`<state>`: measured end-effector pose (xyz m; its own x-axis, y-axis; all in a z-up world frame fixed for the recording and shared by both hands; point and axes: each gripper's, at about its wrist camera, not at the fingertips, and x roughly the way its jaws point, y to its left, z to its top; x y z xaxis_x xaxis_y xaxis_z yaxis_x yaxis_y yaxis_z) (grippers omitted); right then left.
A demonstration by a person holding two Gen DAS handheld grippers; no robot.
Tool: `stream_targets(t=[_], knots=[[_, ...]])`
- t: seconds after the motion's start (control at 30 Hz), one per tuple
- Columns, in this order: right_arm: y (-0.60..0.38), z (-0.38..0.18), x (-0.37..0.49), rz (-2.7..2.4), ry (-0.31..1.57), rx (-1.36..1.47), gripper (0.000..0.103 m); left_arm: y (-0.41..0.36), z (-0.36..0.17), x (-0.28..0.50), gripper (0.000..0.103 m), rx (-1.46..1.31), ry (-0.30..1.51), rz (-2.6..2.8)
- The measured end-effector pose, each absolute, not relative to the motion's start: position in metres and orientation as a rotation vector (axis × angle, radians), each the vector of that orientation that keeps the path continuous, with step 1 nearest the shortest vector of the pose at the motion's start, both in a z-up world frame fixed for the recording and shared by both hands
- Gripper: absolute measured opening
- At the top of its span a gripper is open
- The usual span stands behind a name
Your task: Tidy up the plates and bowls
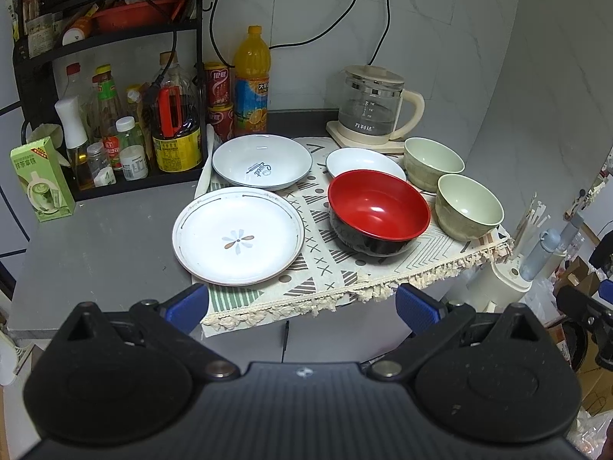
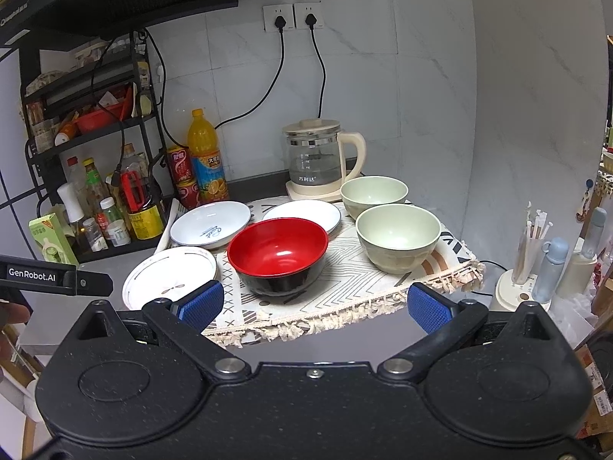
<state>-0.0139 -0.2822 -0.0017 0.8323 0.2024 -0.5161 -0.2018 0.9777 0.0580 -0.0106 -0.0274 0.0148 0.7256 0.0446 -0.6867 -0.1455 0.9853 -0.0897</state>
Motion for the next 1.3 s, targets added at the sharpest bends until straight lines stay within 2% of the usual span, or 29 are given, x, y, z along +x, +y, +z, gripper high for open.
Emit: stream_targets(t=[0.53, 1.3], knots=[[-0.290, -0.012, 0.012, 0.204, 0.584, 0.017, 0.103, -0.033, 0.011, 0.018, 0.103, -0.135, 0.779, 0.105], [-0.332, -0.036, 0.135, 0.144, 0.698, 0.052, 0.103, -0.075, 0.000, 0.156, 0.102, -0.123, 0.821, 0.024]])
